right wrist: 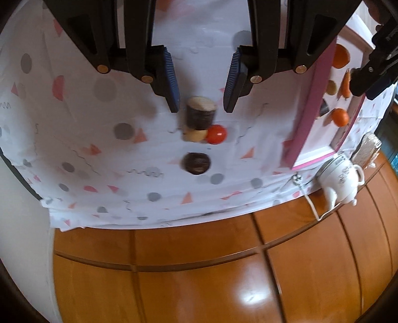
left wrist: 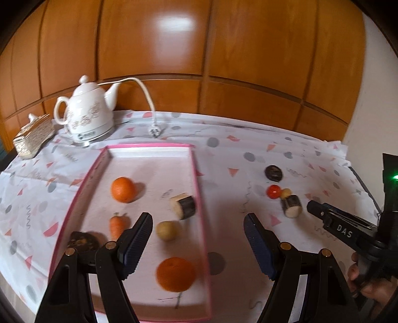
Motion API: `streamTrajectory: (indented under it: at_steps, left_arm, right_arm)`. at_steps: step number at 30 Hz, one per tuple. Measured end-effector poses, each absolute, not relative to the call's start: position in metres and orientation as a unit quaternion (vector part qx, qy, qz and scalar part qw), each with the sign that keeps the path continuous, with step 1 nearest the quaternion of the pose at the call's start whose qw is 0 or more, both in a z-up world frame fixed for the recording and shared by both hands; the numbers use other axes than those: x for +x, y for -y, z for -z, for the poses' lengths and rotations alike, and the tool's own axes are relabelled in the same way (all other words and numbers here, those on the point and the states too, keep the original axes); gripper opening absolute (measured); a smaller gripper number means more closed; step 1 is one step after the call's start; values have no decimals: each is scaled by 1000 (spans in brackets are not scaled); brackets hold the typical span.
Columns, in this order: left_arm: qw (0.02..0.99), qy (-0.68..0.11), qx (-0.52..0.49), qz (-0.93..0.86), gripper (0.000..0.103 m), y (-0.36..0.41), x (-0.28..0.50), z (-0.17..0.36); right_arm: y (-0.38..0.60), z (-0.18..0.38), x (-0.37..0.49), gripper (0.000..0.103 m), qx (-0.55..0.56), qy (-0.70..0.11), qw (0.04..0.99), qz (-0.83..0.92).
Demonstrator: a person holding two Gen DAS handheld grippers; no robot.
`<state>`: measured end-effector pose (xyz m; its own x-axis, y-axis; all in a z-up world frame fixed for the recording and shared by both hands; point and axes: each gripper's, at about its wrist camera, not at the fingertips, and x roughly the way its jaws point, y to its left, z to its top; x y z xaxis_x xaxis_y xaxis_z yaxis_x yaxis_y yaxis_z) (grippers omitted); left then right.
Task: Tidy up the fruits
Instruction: 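Grasp the dark eggplant slice with the left tool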
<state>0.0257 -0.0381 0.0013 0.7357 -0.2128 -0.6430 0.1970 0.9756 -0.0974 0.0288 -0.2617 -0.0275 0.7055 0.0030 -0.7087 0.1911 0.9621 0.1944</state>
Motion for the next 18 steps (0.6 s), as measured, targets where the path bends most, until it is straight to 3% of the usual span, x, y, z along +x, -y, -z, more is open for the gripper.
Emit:
streamTrajectory:
  at_steps: [12,18]
  left_arm:
    - [904,-379,-9,197,76,91,47,10]
    - [887,-397,-2,236,67,120,64,21]
  right_arm:
    - [288,33,22,36,146,-380,908,99]
    - [299,33,20,36,160,-379,905,106]
